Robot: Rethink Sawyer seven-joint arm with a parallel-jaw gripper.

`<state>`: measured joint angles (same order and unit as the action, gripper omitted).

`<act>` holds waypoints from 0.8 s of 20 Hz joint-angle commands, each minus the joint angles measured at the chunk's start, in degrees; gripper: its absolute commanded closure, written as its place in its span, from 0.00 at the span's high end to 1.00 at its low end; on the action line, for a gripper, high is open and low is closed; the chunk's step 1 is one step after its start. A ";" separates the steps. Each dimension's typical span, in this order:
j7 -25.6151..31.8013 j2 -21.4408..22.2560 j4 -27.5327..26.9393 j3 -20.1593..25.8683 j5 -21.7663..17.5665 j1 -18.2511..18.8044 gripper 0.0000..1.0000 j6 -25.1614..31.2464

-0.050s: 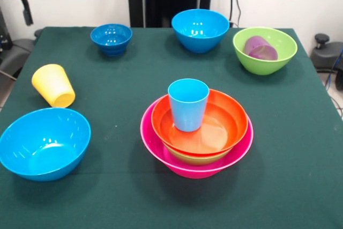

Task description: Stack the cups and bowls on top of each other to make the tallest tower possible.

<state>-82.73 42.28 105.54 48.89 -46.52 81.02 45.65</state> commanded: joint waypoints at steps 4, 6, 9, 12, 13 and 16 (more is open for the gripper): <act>18.84 3.36 11.58 3.93 -2.97 5.81 1.00 -1.10; 18.54 3.64 12.82 4.38 -3.59 7.08 1.00 -1.56; 18.07 3.11 13.66 4.41 -5.04 8.25 1.00 -2.04; 17.23 3.25 14.81 4.63 -5.80 9.18 1.00 -2.78; 16.21 2.41 14.34 4.30 -6.45 7.99 1.00 -2.85; 15.08 1.78 14.44 4.04 -7.35 7.45 1.00 -3.09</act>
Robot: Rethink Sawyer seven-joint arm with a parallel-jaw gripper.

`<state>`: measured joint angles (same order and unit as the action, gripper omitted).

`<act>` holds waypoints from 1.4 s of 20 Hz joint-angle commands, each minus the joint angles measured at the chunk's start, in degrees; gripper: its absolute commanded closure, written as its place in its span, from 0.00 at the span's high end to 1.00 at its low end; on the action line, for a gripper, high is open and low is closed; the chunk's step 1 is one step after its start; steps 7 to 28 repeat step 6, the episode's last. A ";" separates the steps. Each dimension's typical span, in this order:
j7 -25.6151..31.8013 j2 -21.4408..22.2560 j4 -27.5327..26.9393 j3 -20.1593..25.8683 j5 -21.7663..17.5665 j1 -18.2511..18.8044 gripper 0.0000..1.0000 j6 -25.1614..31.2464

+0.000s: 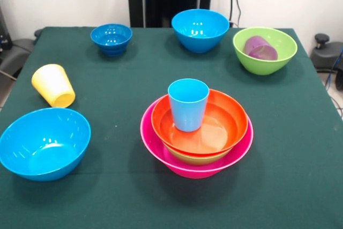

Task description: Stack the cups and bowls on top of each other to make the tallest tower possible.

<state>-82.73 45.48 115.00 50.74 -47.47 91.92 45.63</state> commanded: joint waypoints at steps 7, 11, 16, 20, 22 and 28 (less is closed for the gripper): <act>10.66 -4.67 0.58 1.25 -6.27 -9.16 1.00 -1.71; 10.66 -4.67 0.58 1.25 -6.27 -9.16 1.00 -1.71; 10.66 -4.67 0.58 1.25 -6.27 -9.16 1.00 -1.71; 10.66 -4.67 0.58 1.25 -6.27 -9.16 1.00 -1.71; 10.66 -4.67 0.58 1.25 -6.27 -9.16 1.00 -1.71; 10.66 -4.67 0.58 1.25 -6.27 -9.16 1.00 -1.71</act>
